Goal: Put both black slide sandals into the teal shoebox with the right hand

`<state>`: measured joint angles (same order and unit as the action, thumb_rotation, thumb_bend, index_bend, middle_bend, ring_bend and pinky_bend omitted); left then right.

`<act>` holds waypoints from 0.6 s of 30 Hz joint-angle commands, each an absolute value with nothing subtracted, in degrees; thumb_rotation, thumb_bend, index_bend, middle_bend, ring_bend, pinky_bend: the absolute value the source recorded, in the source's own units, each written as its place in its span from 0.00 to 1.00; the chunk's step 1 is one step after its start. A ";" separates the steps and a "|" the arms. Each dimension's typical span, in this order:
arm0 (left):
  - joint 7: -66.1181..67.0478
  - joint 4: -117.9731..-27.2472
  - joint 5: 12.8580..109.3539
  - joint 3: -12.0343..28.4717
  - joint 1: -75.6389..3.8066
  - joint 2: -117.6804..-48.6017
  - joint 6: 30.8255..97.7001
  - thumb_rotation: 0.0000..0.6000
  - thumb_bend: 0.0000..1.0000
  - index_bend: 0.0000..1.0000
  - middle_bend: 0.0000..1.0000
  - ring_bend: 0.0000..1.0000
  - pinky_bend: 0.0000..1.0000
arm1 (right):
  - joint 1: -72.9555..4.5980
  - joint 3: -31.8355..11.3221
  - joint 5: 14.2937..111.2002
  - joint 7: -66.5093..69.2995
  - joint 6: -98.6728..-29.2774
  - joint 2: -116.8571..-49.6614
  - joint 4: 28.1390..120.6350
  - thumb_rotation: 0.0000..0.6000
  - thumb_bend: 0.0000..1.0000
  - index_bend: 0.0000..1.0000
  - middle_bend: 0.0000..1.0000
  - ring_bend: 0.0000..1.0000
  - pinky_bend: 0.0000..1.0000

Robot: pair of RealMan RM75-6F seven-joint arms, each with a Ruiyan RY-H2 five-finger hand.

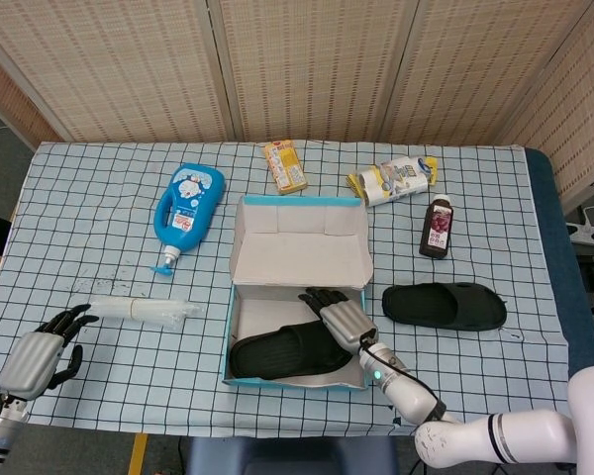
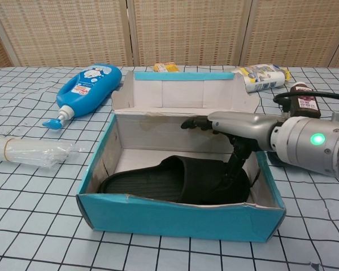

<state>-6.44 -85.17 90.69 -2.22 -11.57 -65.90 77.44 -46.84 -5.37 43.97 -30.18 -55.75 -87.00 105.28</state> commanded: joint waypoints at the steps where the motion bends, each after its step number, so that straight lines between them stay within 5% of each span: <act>1: -6.43 -85.20 90.72 -2.26 -11.59 -65.90 77.39 1.00 0.67 0.22 0.09 0.15 0.37 | -46.38 -6.02 44.42 -27.72 -54.99 -85.65 106.91 1.00 0.00 0.00 0.00 0.00 0.07; 11: -7.06 -85.18 90.58 -2.22 -11.54 -65.73 77.49 1.00 0.66 0.22 0.09 0.15 0.37 | -40.48 -10.50 55.58 -9.48 -49.85 -68.13 118.41 1.00 0.00 0.00 0.00 0.00 0.07; 18: -7.13 -85.27 90.26 -2.11 -11.61 -65.74 77.27 1.00 0.66 0.22 0.09 0.15 0.37 | -36.93 -6.16 56.68 -15.02 -54.38 -61.55 113.24 1.00 0.00 0.00 0.00 0.00 0.07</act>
<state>-7.13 -85.27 90.28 -2.12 -11.60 -65.73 77.28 -38.45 -8.07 56.96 -11.68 -52.55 -62.37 115.65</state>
